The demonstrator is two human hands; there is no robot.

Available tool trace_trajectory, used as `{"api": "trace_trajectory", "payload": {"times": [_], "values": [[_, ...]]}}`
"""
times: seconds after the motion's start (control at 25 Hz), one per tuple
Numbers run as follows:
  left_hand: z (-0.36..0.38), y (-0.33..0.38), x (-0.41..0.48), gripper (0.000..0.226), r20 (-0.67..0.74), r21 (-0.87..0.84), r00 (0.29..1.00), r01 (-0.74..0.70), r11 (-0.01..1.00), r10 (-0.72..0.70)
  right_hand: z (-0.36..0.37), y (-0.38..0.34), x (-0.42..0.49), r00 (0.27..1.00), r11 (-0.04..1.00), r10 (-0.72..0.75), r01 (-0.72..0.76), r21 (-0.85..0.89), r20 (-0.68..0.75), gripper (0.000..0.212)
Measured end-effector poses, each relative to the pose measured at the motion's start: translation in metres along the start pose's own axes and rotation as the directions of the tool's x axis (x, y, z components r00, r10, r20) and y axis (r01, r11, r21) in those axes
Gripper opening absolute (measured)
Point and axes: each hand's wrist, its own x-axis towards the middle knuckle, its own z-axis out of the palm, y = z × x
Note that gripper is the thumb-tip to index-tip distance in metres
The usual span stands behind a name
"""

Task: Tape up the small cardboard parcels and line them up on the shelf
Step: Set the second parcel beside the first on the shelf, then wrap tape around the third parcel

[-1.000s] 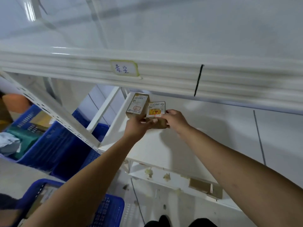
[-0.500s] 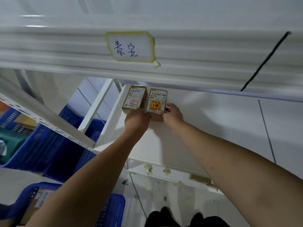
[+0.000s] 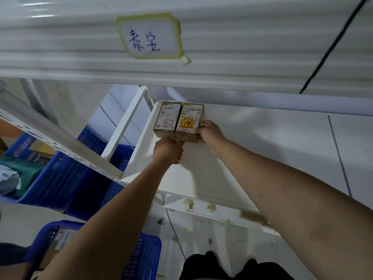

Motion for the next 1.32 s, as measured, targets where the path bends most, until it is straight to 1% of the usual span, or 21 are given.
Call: {"api": "trace_trajectory", "payload": {"times": [0.12,0.24,0.36,0.44,0.52,0.68,0.8,0.92,1.04,1.2,1.32], "values": [[0.008,0.002,-0.018,0.039,0.081,-0.065,0.993,-0.077,0.995,0.082,-0.011,-0.005,-0.021,0.999,0.999,-0.002,0.003,0.039,-0.048,0.053],[0.026,0.021,-0.043,0.039,0.131,-0.174,0.968,-0.188,0.967,0.212,-0.037,-0.003,-0.057,0.996,0.990,-0.008,0.021,0.142,-0.092,0.054],[0.052,0.052,-0.075,0.036,0.155,-0.219,0.915,-0.334,0.917,0.371,-0.078,0.004,-0.102,0.987,0.971,-0.069,0.099,0.217,-0.142,0.044],[0.071,0.075,-0.102,0.032,0.176,-0.264,0.880,-0.389,0.883,0.441,-0.115,0.005,-0.137,0.973,0.955,-0.117,0.165,0.247,-0.197,0.035],[0.093,0.097,-0.131,0.029,0.206,-0.303,0.846,-0.423,0.854,0.492,-0.156,0.005,-0.171,0.954,0.935,-0.133,0.211,0.284,-0.269,0.026],[0.142,0.131,-0.193,0.028,0.293,-0.339,0.793,-0.437,0.833,0.534,-0.236,0.022,-0.240,0.912,0.892,-0.090,0.253,0.376,-0.400,0.021],[0.184,0.161,-0.239,0.027,0.357,-0.328,0.743,-0.468,0.820,0.567,-0.296,0.044,-0.286,0.885,0.865,-0.024,0.251,0.434,-0.465,0.020],[0.236,0.195,-0.293,0.026,0.398,-0.341,0.720,-0.460,0.820,0.569,-0.364,0.066,-0.331,0.859,0.838,0.037,0.252,0.483,-0.511,0.021],[0.291,0.220,-0.342,0.025,0.427,-0.357,0.699,-0.453,0.817,0.574,-0.427,0.083,-0.368,0.834,0.848,0.064,0.245,0.470,-0.549,0.019],[0.369,0.243,-0.401,0.025,0.477,-0.370,0.650,-0.462,0.806,0.592,-0.516,0.107,-0.405,0.802,0.862,0.099,0.226,0.453,-0.589,0.015],[0.408,0.253,-0.422,0.025,0.504,-0.329,0.649,-0.467,0.821,0.571,-0.562,0.122,-0.412,0.790,0.865,0.125,0.210,0.456,-0.600,0.012]]}}
